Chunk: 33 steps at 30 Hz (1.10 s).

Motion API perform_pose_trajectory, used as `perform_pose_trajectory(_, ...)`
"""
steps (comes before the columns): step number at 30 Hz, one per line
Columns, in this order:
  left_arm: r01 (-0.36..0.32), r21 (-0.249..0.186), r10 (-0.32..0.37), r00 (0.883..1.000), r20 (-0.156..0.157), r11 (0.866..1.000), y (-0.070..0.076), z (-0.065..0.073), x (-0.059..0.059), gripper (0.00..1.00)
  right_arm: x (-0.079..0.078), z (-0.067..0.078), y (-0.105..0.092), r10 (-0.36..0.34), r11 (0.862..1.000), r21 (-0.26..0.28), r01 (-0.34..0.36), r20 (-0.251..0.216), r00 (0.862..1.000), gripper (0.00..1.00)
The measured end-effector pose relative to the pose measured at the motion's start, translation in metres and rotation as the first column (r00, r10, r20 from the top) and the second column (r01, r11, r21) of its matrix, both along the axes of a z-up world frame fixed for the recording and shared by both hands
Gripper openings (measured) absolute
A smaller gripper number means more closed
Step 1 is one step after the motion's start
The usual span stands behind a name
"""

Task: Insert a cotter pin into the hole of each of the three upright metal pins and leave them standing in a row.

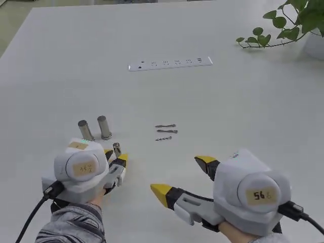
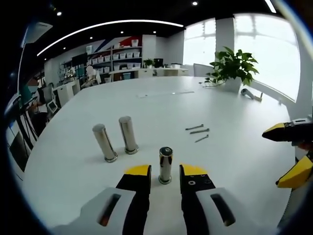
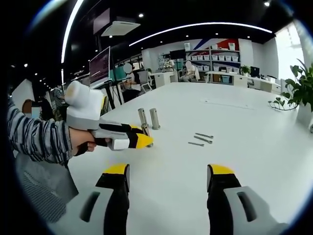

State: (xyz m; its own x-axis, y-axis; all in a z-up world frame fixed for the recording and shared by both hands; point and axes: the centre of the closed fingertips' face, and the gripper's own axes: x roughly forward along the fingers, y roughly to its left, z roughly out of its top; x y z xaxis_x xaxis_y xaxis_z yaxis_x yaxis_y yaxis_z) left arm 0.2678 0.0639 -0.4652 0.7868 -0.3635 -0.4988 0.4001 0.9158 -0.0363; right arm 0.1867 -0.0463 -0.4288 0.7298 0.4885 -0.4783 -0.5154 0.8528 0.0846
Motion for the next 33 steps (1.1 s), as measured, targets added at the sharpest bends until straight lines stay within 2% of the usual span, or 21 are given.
perform_pose_trajectory(7,0.035,-0.022,-0.034,0.999,0.012,0.999,0.003,0.011,-0.007,0.41,0.0,-0.003,-0.004,0.015,1.0,-0.007,-0.015,-0.041,0.999,0.57)
perform_pose_trajectory(9,0.041,-0.016,-0.041,0.999,0.022,0.999,0.004,0.015,-0.009,0.44,0.001,-0.005,-0.007,0.036,0.998,-0.042,-0.038,-0.053,0.998,0.57)
perform_pose_trajectory(10,0.044,-0.016,-0.044,0.999,0.024,0.999,0.005,0.017,-0.011,0.47,0.002,-0.004,-0.008,0.044,0.998,-0.045,-0.046,-0.053,0.998,0.56)
perform_pose_trajectory(13,0.057,-0.015,-0.056,0.998,0.027,0.998,0.007,0.022,-0.017,0.53,0.01,-0.003,-0.014,0.076,0.996,-0.04,-0.08,-0.097,0.992,0.47)
perform_pose_trajectory(16,0.068,0.0,-0.068,0.997,0.036,0.998,0.011,0.026,-0.024,0.6,0.021,-0.002,-0.021,0.09,0.994,-0.057,-0.096,-0.112,0.99,0.46)
perform_pose_trajectory(19,0.069,-0.014,-0.068,0.997,0.023,0.998,0.014,0.027,-0.03,0.64,0.029,-0.005,-0.029,0.137,0.983,-0.102,-0.153,-0.146,0.98,0.43)
perform_pose_trajectory(20,0.067,-0.017,-0.067,0.998,0.021,0.998,0.015,0.027,-0.033,0.66,0.031,-0.007,-0.031,0.172,0.973,-0.125,-0.194,-0.169,0.971,0.41)
perform_pose_trajectory(22,0.069,-0.02,-0.068,0.997,0.019,0.997,0.017,0.028,-0.038,0.69,0.038,-0.008,-0.034,0.207,0.959,-0.159,-0.235,-0.174,0.963,0.39)
perform_pose_trajectory(24,0.069,-0.019,-0.069,0.997,0.017,0.997,0.018,0.029,-0.041,0.71,0.044,-0.007,-0.034,0.216,0.958,-0.149,-0.245,-0.186,0.958,0.37)
perform_pose_trajectory(26,0.061,-0.023,-0.06,0.998,0.013,0.998,0.022,0.032,-0.045,0.73,0.051,-0.009,-0.033,0.256,0.941,-0.166,-0.293,-0.212,0.943,0.35)
perform_pose_trajectory(28,0.05,-0.041,-0.05,0.999,0.008,0.998,0.024,0.033,-0.048,0.77,0.057,-0.01,-0.034,0.27,0.93,-0.19,-0.313,-0.223,0.937,0.33)
perform_pose_trajectory(30,0.042,-0.05,-0.041,0.999,0.006,0.998,0.027,0.035,-0.051,0.78,0.064,-0.011,-0.032,0.3,0.914,-0.208,-0.349,-0.233,0.925,0.31)
perform_pose_trajectory(31,0.039,-0.048,-0.038,0.999,0.017,0.998,0.029,0.035,-0.052,0.78,0.067,-0.013,-0.031,0.319,0.902,-0.217,-0.374,-0.25,0.914,0.3)
perform_pose_trajectory(33,0.036,-0.048,-0.035,0.999,0.027,0.998,0.032,0.035,-0.054,0.78,0.074,-0.015,-0.028,0.327,0.894,-0.228,-0.386,-0.258,0.909,0.28)
